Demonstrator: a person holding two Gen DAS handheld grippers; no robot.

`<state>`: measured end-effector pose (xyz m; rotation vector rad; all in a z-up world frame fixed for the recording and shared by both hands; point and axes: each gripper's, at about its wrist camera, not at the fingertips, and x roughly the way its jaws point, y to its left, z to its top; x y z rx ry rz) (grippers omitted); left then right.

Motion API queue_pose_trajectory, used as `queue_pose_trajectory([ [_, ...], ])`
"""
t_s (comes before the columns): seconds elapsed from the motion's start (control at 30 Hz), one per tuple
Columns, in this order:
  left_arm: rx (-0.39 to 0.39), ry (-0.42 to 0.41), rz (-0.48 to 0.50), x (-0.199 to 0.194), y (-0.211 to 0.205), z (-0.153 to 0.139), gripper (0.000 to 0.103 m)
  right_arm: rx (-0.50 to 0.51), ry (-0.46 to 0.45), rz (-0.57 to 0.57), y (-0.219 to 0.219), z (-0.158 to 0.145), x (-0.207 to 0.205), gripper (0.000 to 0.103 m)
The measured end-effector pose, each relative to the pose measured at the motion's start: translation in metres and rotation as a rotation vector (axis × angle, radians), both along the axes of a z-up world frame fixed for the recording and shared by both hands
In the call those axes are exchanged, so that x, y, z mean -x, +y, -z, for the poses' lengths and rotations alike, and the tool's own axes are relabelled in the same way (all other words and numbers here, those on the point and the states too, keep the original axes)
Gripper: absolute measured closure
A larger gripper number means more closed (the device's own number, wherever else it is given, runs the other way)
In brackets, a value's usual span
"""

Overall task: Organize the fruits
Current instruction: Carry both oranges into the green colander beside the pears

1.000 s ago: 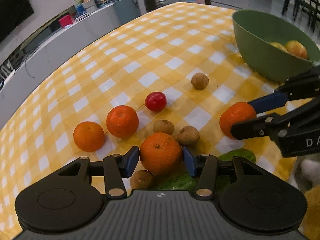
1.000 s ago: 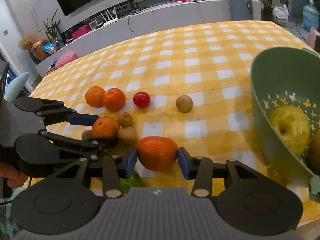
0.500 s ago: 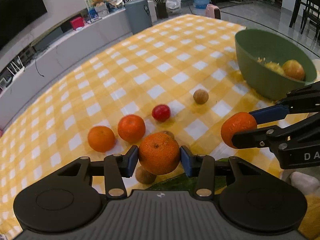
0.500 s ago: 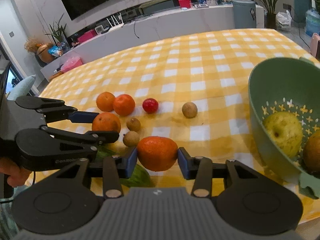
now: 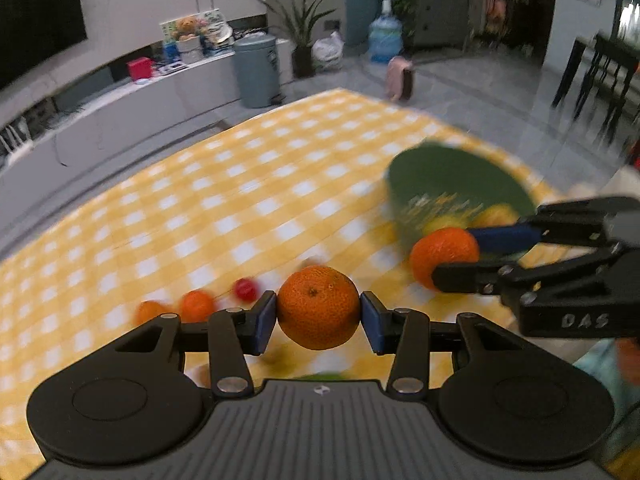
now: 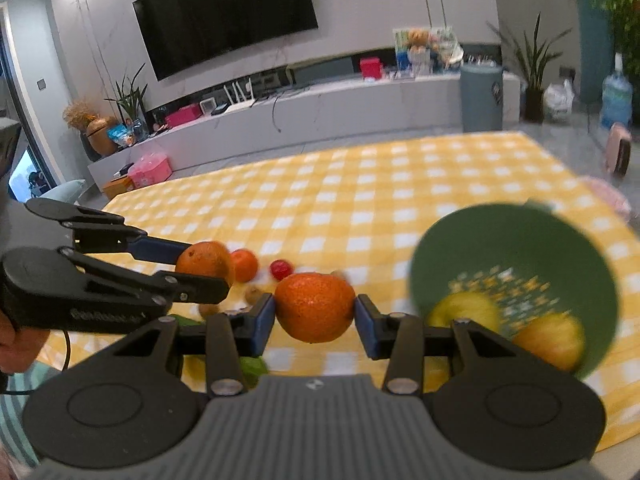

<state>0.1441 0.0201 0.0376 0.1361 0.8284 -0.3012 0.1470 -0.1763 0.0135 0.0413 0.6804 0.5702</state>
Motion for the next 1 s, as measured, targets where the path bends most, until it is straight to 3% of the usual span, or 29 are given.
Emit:
queue_pose_trajectory([
  [0.27, 0.126, -0.005, 0.093, -0.023, -0.051, -0.018, 0.052, 0.099, -0.047, 0.043, -0.057, -0.013, -0.005, 0.062],
  [0.43, 0.192, 0.054, 0.118, -0.053, -0.082, -0.013, 0.052, 0.163, -0.03, 0.06, -0.08, -0.011, -0.024, 0.062],
  [1.0, 0.016, 0.188, 0.096, -0.126, -0.132, 0.04, 0.052, 0.39, 0.058, 0.002, -0.078, 0.04, -0.111, 0.062],
])
